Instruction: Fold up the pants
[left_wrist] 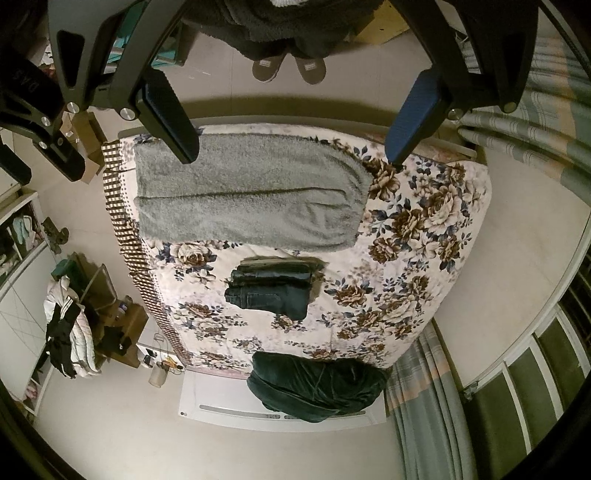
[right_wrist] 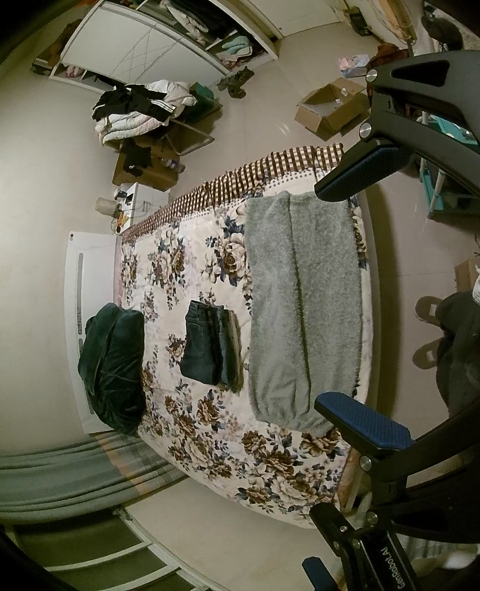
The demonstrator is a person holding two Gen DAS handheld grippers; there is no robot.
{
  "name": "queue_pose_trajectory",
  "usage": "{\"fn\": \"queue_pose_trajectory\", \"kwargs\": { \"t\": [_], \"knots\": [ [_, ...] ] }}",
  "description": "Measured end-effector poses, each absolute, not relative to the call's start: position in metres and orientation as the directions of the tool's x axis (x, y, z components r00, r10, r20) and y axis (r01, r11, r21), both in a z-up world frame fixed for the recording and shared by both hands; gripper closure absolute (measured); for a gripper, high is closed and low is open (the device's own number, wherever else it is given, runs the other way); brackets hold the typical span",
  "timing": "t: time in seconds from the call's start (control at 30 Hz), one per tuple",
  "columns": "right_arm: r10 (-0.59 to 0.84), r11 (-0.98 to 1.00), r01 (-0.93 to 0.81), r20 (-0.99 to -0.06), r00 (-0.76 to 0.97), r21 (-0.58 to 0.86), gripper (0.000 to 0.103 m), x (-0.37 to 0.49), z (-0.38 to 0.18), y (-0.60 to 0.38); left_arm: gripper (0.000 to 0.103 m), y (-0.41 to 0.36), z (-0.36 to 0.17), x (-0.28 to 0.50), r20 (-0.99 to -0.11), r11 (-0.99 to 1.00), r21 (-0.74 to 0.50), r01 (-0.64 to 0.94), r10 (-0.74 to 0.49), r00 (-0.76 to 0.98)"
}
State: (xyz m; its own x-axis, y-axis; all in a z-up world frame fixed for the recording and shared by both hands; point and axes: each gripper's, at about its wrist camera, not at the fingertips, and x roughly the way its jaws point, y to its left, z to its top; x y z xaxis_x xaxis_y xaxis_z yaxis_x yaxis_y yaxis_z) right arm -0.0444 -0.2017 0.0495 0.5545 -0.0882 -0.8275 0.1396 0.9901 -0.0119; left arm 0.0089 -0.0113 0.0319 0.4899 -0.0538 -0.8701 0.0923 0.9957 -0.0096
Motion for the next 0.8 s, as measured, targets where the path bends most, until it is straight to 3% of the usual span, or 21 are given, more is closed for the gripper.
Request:
{"fn": "queue_pose_trajectory", "kwargs": {
  "t": [0.43,0.8],
  "knots": [
    [-0.072,0.992,0.129,-0.836,0.544,-0.002,0.000,-0.044,0.045,-0.207,0.000,-0.013,0.019,0.000,-0.871,0.999,-0.012,0.048,-0.034,0.489],
    [-0.042,0.985,0.168,-0.868,0.495,0.048,0.000,0.013,-0.028,-0.275,0.000,-0.032,-0.022,0.066,-0.855,0.994,0.068,-0.083,0.101,0.509]
  ]
}}
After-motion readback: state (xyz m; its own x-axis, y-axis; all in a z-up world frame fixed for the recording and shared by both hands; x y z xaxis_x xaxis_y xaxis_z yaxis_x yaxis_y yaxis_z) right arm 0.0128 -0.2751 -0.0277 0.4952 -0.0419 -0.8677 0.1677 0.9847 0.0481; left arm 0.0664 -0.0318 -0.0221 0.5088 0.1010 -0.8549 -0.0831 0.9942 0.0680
